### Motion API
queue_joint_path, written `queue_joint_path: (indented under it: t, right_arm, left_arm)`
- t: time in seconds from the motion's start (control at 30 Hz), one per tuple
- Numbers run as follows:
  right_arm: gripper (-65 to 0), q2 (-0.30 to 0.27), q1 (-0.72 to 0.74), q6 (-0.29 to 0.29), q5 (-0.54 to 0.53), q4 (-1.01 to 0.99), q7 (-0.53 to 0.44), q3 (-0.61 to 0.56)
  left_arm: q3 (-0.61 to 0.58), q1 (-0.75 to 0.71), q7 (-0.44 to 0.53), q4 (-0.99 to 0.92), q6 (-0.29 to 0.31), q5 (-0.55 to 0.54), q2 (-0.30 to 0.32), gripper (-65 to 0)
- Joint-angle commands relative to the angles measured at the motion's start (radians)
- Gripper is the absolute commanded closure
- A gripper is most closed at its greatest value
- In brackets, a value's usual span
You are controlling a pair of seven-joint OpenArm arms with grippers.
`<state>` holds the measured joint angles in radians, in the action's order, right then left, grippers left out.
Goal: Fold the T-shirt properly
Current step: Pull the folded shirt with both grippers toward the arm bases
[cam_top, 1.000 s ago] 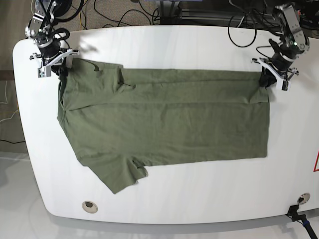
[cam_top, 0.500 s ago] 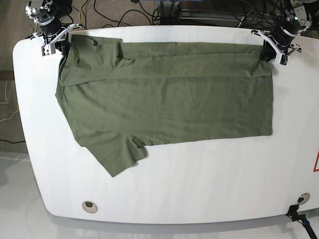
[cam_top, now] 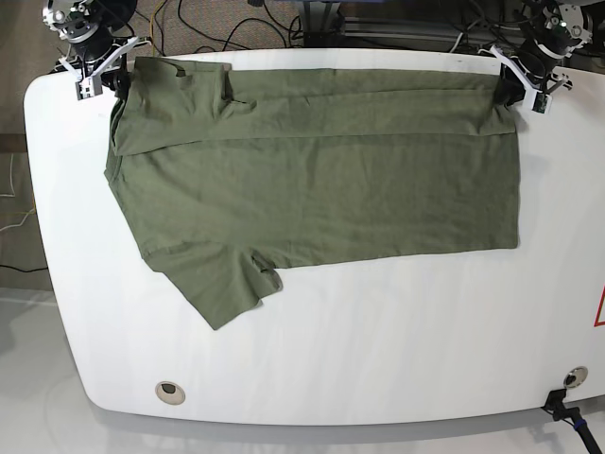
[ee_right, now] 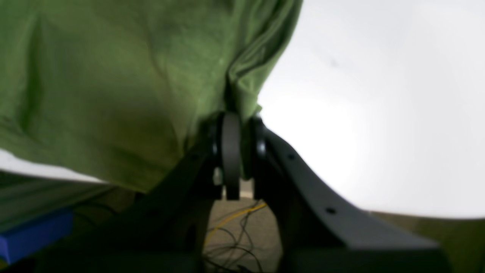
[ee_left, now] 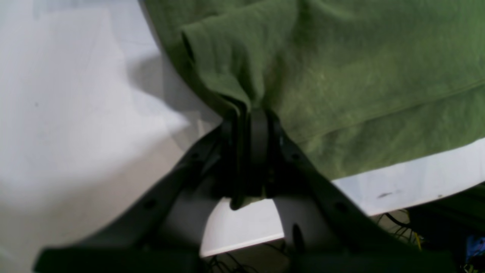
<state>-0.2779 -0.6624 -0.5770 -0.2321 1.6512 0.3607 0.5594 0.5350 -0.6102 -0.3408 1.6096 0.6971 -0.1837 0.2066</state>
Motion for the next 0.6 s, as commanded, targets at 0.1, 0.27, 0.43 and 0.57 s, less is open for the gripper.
queue_joint_path:
  t: [0.1, 0.27, 0.43, 0.57]
  right_arm:
    - [0.0, -0.034, 0.033, 0.012, 0.033, -0.049, 0.041, 0.009]
    - [0.0, -0.044, 0.037, 0.012, 0.032, -0.056, 0.041, 0.004]
    - [0.0, -0.042, 0.034, 0.012, 0.027, -0.055, 0.041, 0.008]
    - [-14.3, -0.04, 0.034, 0.012, 0.027, -0.033, 0.041, 0.009]
  left_arm:
    - [-0.003, -0.007, -0.123, -0.018, 0.001, 0.094, 0.0, 0.0]
    - [-0.003, -0.004, -0.125, -0.015, 0.001, 0.094, 0.0, -3.0]
    - [-0.002, -0.006, -0.125, -0.018, 0.001, 0.092, 0.0, -3.7]
    - [-0.002, -0.009, -0.125, -0.012, 0.001, 0.089, 0.0, -21.8]
